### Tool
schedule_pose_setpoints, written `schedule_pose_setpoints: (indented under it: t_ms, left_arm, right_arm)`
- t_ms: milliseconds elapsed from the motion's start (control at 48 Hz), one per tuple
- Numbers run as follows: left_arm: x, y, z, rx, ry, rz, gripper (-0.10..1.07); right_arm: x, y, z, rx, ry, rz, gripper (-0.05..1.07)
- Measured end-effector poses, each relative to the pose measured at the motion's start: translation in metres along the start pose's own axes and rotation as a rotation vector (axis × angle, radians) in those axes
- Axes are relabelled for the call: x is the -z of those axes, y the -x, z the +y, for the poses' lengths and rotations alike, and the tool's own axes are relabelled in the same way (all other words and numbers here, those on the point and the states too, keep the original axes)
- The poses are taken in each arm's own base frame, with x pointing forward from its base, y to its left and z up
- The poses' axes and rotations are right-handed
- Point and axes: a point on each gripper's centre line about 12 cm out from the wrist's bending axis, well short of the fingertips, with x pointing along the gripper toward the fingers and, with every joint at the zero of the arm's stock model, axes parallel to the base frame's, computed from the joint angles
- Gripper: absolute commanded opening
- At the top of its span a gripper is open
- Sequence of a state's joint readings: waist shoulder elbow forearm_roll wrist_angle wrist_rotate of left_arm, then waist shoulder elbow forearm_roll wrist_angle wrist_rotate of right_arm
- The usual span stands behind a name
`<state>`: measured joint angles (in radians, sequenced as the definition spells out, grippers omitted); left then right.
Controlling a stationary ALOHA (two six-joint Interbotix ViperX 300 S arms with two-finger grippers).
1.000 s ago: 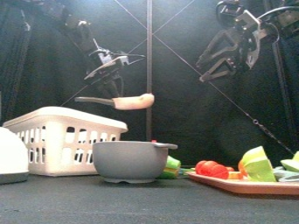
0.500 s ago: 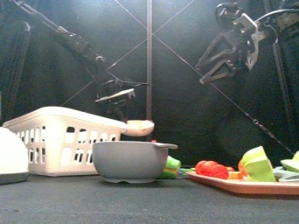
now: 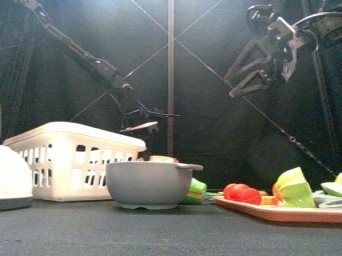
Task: Place pan at top of table
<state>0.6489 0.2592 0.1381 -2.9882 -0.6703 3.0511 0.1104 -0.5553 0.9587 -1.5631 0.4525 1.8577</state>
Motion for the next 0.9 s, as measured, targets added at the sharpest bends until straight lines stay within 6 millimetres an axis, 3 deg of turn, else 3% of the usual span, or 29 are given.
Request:
schedule_pose_setpoints:
  t_ms: [562,896]
  left_arm:
    - [0.006,-0.0065,-0.0011,0.031,-0.024,0.044,0.51]
    - [0.0057,-0.0058,-0.001,0.031,-0.024,0.042,0.59]
  right_arm:
    - [0.0004,-0.0003,-0.0014,0.005,-0.002,0.001,0.96]
    - [0.0005,-0.0003,-0.0014,0.005,-0.002,0.002,0.96]
